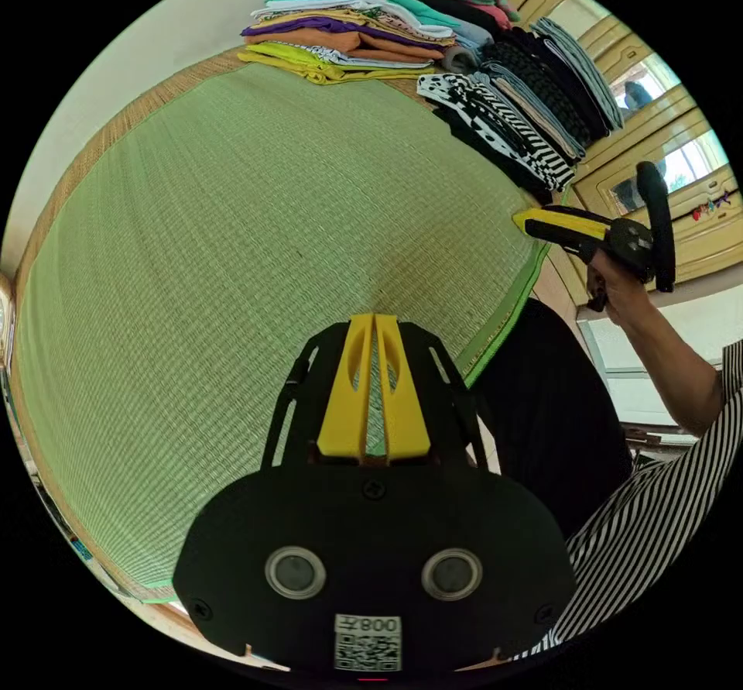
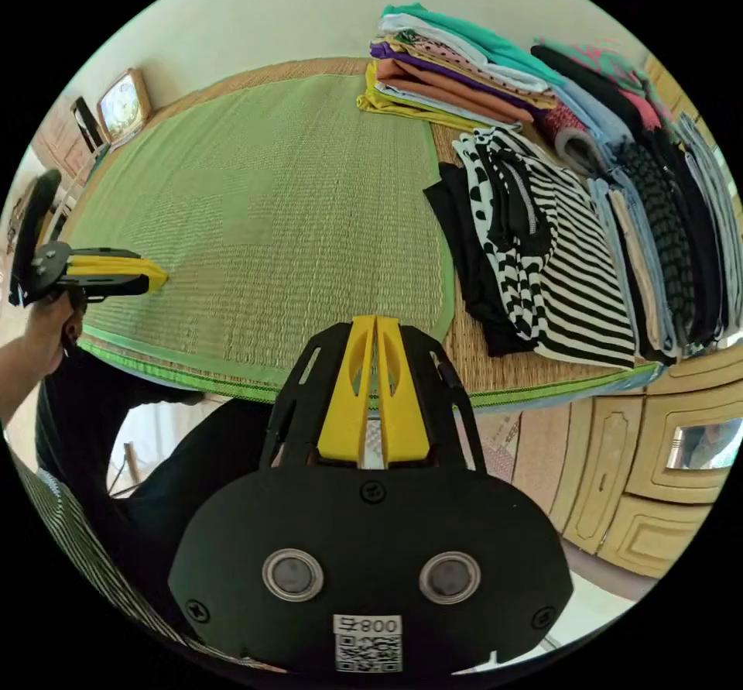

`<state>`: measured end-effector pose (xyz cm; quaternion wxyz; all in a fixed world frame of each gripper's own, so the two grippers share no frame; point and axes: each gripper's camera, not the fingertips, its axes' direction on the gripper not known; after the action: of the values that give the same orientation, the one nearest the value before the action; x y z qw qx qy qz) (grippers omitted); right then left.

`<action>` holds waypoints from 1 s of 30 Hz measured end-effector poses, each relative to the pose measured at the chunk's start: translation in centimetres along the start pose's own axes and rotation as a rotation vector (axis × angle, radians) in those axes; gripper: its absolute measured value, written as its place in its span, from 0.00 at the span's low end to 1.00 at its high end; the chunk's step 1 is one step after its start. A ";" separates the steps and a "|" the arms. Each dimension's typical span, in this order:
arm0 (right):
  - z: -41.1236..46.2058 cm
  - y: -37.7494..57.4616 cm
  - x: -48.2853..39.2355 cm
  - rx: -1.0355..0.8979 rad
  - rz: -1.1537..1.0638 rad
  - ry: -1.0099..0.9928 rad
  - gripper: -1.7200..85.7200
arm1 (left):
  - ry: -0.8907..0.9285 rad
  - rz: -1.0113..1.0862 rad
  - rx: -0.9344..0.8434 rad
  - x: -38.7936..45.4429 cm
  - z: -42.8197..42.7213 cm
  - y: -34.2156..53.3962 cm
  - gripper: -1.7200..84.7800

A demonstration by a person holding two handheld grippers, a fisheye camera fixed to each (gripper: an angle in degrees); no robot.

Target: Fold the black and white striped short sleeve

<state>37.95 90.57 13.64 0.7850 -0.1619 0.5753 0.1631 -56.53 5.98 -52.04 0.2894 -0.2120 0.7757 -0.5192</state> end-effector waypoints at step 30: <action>-2.6 -9.1 18.8 0.098 0.518 -0.179 0.07 | 0.052 0.030 0.059 3.4 3.7 6.6 0.02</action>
<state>45.08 82.60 -4.50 0.7718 0.0438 0.5329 0.3441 -56.73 3.78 -60.03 0.2830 -0.1782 0.7704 -0.5427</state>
